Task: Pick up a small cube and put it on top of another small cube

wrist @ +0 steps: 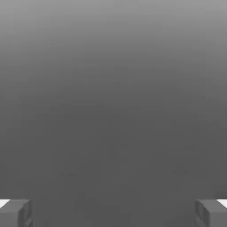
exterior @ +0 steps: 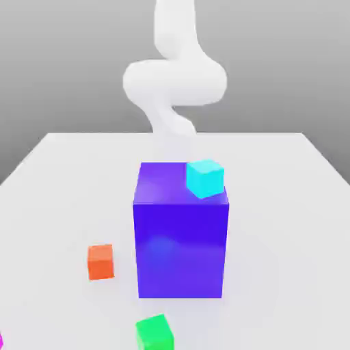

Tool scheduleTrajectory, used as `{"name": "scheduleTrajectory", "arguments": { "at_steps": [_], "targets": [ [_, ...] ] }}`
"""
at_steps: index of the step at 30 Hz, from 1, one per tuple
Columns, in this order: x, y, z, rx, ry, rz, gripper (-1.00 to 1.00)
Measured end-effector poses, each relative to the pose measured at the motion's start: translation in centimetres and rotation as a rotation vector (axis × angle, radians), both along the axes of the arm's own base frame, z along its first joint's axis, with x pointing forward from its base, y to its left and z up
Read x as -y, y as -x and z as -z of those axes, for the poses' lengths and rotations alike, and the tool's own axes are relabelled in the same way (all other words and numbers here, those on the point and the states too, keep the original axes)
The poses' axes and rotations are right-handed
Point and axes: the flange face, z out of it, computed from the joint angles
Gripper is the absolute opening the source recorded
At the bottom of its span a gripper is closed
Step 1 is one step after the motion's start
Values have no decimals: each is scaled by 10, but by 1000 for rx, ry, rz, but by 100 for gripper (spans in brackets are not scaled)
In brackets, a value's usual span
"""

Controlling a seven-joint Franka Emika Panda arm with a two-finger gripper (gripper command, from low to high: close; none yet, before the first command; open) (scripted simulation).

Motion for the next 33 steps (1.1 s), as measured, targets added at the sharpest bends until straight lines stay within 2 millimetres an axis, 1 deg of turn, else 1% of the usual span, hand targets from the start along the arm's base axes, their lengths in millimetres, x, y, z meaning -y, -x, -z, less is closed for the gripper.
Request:
{"name": "scheduleTrajectory", "arguments": {
  "at_steps": [4,8,12,16,20,25,29,33],
  "targets": [
    [32,-48,44,-95,-18,-24,0],
    [64,-88,93,-181,-32,-40,0],
    [98,-120,147,-264,-41,-49,0],
    [132,-143,206,-345,-44,-54,0],
    [173,-155,267,-424,-43,-44,0],
    [211,-161,345,-524,-25,-54,0],
    [246,-154,405,-605,-3,-55,0],
    [280,-138,463,-688,26,-57,0]
  ]
}}
